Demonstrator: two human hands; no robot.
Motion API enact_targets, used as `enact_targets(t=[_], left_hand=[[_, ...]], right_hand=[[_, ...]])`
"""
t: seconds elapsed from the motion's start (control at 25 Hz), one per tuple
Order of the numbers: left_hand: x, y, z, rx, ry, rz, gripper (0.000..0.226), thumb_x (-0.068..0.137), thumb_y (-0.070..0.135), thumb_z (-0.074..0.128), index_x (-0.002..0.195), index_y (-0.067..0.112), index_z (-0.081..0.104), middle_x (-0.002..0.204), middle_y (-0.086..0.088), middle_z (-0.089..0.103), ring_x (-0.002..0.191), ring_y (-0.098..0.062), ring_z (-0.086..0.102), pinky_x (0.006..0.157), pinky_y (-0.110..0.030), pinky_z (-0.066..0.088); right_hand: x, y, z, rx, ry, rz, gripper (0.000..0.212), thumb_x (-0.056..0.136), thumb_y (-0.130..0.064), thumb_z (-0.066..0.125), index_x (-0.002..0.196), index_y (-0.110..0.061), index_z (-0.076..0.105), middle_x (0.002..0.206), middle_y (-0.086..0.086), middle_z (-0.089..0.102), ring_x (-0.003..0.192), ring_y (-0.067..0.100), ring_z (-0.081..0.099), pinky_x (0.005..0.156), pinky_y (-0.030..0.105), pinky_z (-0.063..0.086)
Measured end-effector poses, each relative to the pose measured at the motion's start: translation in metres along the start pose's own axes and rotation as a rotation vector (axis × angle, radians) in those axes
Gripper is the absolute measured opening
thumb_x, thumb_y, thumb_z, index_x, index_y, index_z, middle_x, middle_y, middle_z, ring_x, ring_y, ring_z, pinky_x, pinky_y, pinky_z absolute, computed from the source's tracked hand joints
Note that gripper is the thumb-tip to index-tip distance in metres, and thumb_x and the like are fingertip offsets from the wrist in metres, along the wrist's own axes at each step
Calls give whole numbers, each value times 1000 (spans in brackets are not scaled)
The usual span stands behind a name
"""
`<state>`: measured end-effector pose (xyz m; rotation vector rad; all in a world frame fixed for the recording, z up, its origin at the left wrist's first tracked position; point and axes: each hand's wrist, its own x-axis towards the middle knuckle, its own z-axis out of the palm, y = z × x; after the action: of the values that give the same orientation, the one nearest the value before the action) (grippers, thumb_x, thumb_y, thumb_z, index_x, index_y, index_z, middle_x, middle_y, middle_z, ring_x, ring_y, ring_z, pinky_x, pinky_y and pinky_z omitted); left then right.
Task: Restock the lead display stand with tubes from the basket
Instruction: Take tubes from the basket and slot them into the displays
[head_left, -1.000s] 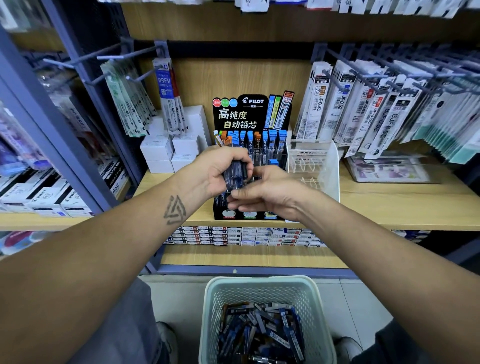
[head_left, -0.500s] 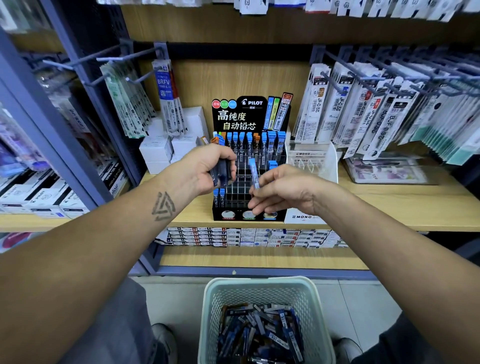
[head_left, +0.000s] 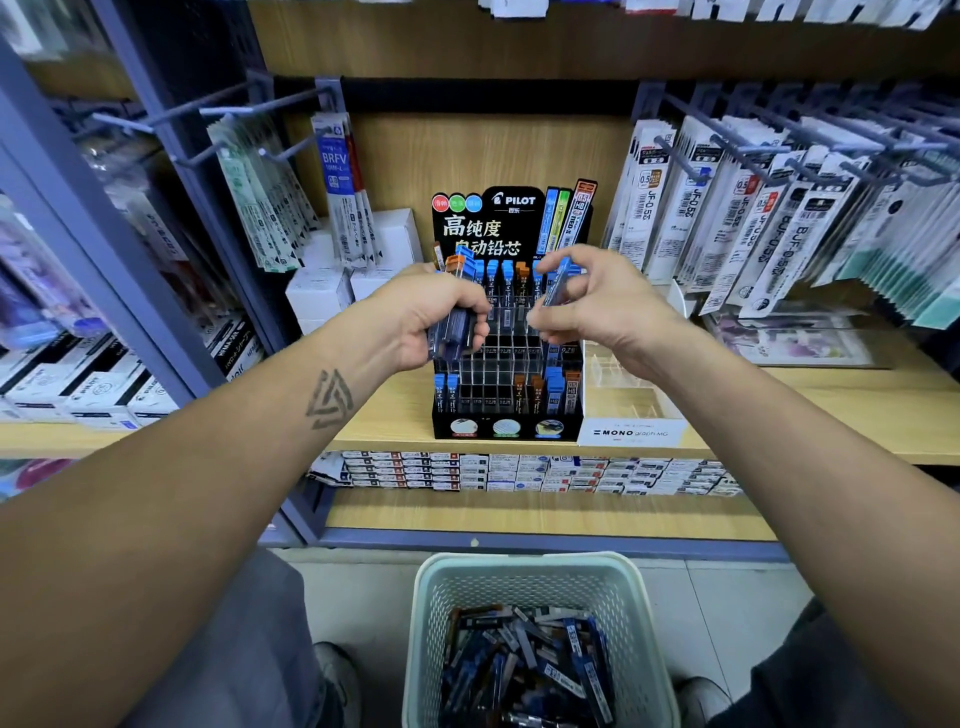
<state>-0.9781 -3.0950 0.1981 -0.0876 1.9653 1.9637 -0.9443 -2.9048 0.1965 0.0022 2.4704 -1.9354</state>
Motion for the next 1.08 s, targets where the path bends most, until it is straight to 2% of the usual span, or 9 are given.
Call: enact_targets(t=[0.12, 0.24, 0.36, 0.52, 0.6, 0.72, 0.84, 0.92, 1.08], left_hand=[[2, 5, -7, 40, 26, -3, 33, 85, -9, 62, 113, 3, 49, 61, -15, 60, 48, -21, 61, 48, -30, 54], [2, 6, -12, 108, 55, -2, 33, 85, -9, 62, 113, 1, 48, 62, -17, 60, 46, -20, 61, 45, -28, 52], [-3, 4, -13, 158, 49, -30, 27, 86, -9, 61, 109, 0, 50, 63, -17, 60, 45, -19, 61, 43, -26, 51], [-9, 0, -24, 191, 19, -73, 19, 88, -9, 60, 102, 2, 51, 67, -16, 57, 42, -17, 59, 41, -24, 50], [-12, -2, -31, 199, 2, -89, 15, 89, -9, 59, 98, 2, 52, 67, -16, 57, 42, -17, 59, 40, -24, 50], [-14, -5, -43, 214, -15, -115, 18, 90, -8, 58, 102, 2, 50, 67, -16, 57, 42, -17, 59, 39, -23, 48], [-14, -8, -52, 240, -22, -118, 16, 90, -7, 59, 100, 3, 50, 65, -15, 58, 45, -18, 59, 42, -24, 49], [-14, -8, -55, 231, -18, -107, 18, 89, -8, 59, 101, 2, 51, 65, -16, 58, 47, -19, 59, 44, -25, 51], [-19, -5, -56, 267, -25, -101, 22, 88, -6, 61, 104, 4, 50, 65, -16, 59, 47, -22, 58, 41, -24, 47]], right_hand=[[1, -2, 5, -30, -59, -3, 14, 94, -3, 65, 107, 1, 60, 72, 17, 72, 63, 24, 71, 58, 25, 59], [4, 1, 15, -136, -95, -43, 21, 93, -10, 68, 96, 10, 67, 75, 20, 73, 67, 25, 72, 67, 31, 62], [6, 8, 31, -316, -164, -49, 16, 97, -12, 63, 94, 3, 69, 76, 16, 74, 72, 23, 75, 78, 42, 62], [6, 25, 57, -471, -171, -105, 3, 99, -9, 60, 100, -12, 61, 77, 15, 72, 64, 21, 74, 69, 39, 63], [8, 31, 64, -533, -129, -161, 6, 97, -9, 62, 99, -11, 67, 81, 12, 73, 65, 17, 74, 71, 34, 63], [10, 36, 71, -570, -68, -213, 13, 95, -7, 65, 103, -5, 75, 88, 11, 74, 67, 13, 74, 70, 22, 61], [13, 39, 76, -622, -70, -230, 14, 95, -8, 66, 105, -6, 75, 84, 10, 74, 66, 12, 73, 75, 31, 62], [16, 36, 74, -632, -68, -224, 14, 94, -8, 67, 106, -8, 74, 81, 8, 74, 64, 13, 73, 74, 34, 63], [17, 27, 68, -688, -63, -220, 7, 90, -17, 74, 94, -11, 73, 72, 2, 73, 57, 10, 71, 66, 32, 62]])
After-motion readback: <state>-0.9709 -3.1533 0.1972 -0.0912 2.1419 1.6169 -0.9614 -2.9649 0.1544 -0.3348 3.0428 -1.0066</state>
